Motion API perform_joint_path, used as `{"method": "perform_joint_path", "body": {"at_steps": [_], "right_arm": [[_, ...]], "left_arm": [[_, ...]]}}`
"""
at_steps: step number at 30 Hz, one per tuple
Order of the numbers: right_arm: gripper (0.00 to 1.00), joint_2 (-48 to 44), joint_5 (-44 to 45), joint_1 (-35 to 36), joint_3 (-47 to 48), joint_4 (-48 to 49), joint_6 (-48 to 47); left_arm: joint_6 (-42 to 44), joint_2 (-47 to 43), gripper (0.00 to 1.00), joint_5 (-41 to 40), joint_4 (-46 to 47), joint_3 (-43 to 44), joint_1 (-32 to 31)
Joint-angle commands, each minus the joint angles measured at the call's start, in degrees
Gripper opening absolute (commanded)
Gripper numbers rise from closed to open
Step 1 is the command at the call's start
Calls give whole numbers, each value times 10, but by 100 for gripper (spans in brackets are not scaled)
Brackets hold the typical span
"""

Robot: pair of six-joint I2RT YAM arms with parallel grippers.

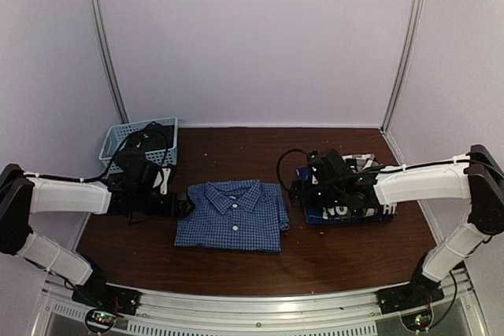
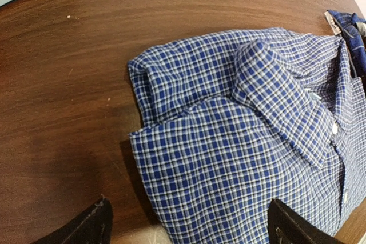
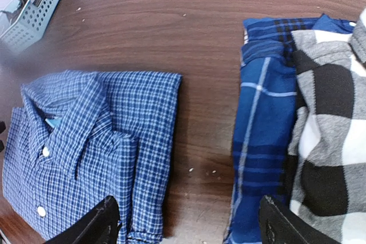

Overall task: Fold and stack the long sleeve shirts
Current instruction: Move the square-folded shirt to the center of the board, then pick up the square-folded shirt from the center of the board.

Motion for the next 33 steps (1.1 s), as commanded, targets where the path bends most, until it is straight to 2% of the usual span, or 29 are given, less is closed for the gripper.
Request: {"method": "perform_joint_path", "body": {"at_steps": [1, 5, 10, 14, 23, 25, 28, 33], "right_arm": [[85, 26, -2, 30, 14, 4, -2], [85, 79, -26, 39, 36, 29, -6], [85, 139, -63, 38, 58, 56, -12], [86, 172, -77, 36, 66, 72, -10], [82, 200, -158, 22, 41, 136, 22], [80, 203, -179, 21, 29, 158, 34], [75, 211, -206, 21, 13, 196, 55], [59, 223, -243, 20, -14, 264, 86]], "left_arm": [[-4, -9, 96, 30, 53, -7, 5], [-9, -9, 97, 67, 66, -13, 18], [-26, -15, 98, 160, 105, -41, 71], [-39, 14, 98, 207, 128, -48, 89], [-69, 66, 95, 210, 168, -70, 99], [-74, 84, 91, 218, 186, -77, 99], [-85, 117, 80, 247, 228, -87, 99], [-122, 153, 58, 287, 321, -118, 96]]}}
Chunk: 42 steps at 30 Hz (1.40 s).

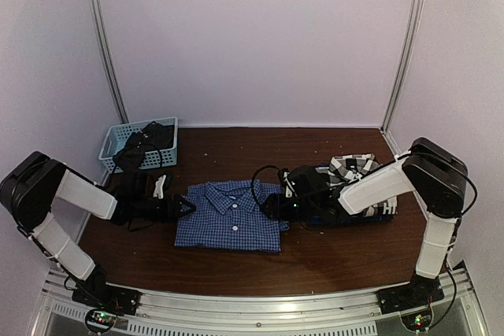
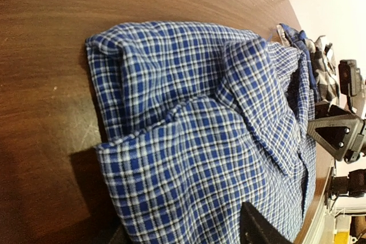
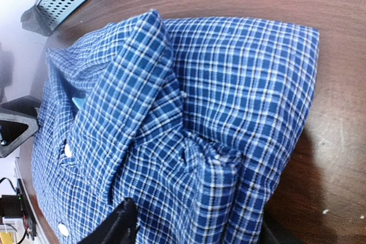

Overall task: Fold and stack the long sleeve shirts
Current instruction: Pick up the square-folded shirt from the center of the board, then place the square-folded shirt on the square-folded shirt.

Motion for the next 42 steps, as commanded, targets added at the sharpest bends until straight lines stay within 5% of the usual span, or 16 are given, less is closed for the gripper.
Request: {"method": "perform_joint_path", "body": {"at_steps": [1, 9, 14, 16, 26, 35, 42], "right_arm": [[55, 34, -64, 0, -37, 48, 44], [32, 45, -123, -8, -53, 141, 63], [8, -13, -124, -41, -74, 120, 40], [0, -53, -116, -55, -80, 88, 20], [0, -257, -62, -148, -56, -153, -90], [0, -350, -14, -310, 1, -373, -202], [0, -361, -10, -448, 21, -438, -275]], "left_arm": [[-43, 43, 55, 43, 64, -40, -2], [-86, 82, 25, 74, 161, -31, -34], [-85, 69, 1, 82, 149, -4, -45], [-81, 50, 0, 80, 129, 11, -51], [-53, 33, 0, 16, -11, 206, -146], [-27, 203, 0, 2, -100, 486, -233], [-16, 344, 0, 1, -150, 678, -281]]}}
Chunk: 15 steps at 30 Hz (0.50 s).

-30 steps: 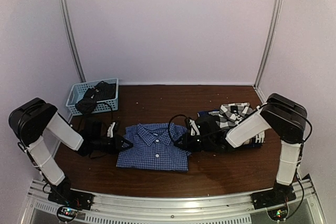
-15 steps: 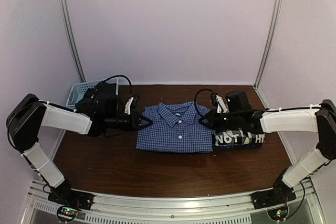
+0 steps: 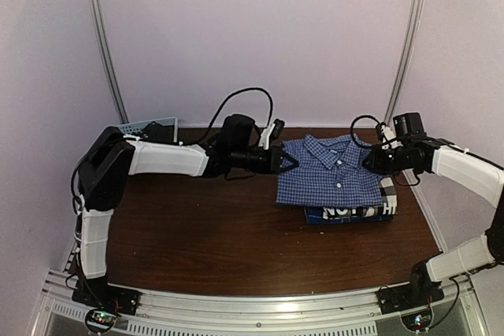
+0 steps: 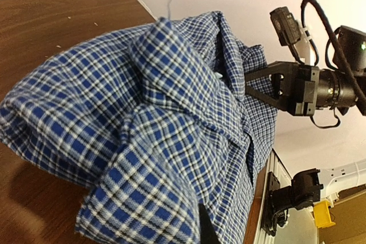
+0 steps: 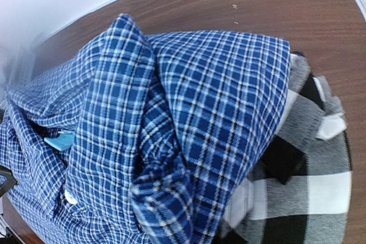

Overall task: Fold and stack the long sleeve shirts
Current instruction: Place the square-folded shirt on the square-folded shirt.

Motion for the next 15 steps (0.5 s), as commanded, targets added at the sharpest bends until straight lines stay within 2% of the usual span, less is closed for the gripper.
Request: {"method": "perform_joint_path", "body": {"at_steps": [1, 8, 15], "right_arm": [[0, -14, 50, -78, 25, -66, -67], [0, -13, 32, -174, 26, -70, -108], [0, 15, 38, -192, 32, -56, -114]], "left_arm": [[22, 66, 0, 0, -58, 94, -18], [31, 159, 0, 2, -86, 199, -41], [32, 200, 0, -3, -86, 226, -52]]}}
